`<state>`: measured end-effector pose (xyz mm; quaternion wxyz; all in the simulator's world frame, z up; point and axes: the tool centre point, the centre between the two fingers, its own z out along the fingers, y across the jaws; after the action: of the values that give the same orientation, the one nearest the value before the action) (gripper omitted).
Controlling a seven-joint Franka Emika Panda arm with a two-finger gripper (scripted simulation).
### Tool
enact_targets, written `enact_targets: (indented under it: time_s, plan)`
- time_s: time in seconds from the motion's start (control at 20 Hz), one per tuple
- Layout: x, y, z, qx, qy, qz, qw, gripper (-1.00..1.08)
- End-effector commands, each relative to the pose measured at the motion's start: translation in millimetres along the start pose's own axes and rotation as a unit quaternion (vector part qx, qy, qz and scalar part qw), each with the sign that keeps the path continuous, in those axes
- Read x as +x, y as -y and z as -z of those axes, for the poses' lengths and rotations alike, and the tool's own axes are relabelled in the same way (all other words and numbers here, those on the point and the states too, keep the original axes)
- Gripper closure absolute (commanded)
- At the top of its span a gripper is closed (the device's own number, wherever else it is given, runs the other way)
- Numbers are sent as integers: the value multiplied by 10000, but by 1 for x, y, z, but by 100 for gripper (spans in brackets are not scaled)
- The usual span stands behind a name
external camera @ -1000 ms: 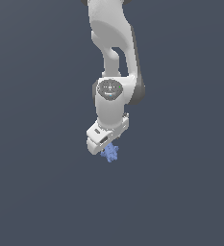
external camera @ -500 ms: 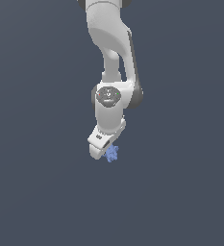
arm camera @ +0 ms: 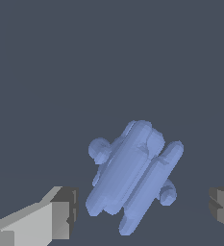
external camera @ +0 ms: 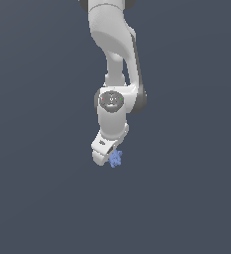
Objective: Pick up the object and move it to a goal position.
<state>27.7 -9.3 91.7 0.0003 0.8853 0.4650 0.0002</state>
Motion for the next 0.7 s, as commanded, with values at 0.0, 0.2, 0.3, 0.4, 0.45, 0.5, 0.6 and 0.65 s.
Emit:
enact_targets:
  time_s: [0.0,0.2,0.3,0.4,0.45,0.5,0.6,0.65]
  plan:
    - [0,0,-5,3,2,4,10000,-92]
    - [0,1,-24,3,1,14,10000,-92]
    - [0,1,-35,4,1,19,10000,-92]
    - [-1,1,-43,4,1,22,10000,-92]
    - [-1,1,-46,4,1,22,10000,-92]
    - [-1,1,-48,4,1,22,10000,-92]
    - [0,0,-49,4,1,22,10000,-92]
    - [0,0,-49,4,1,22,10000,-92]
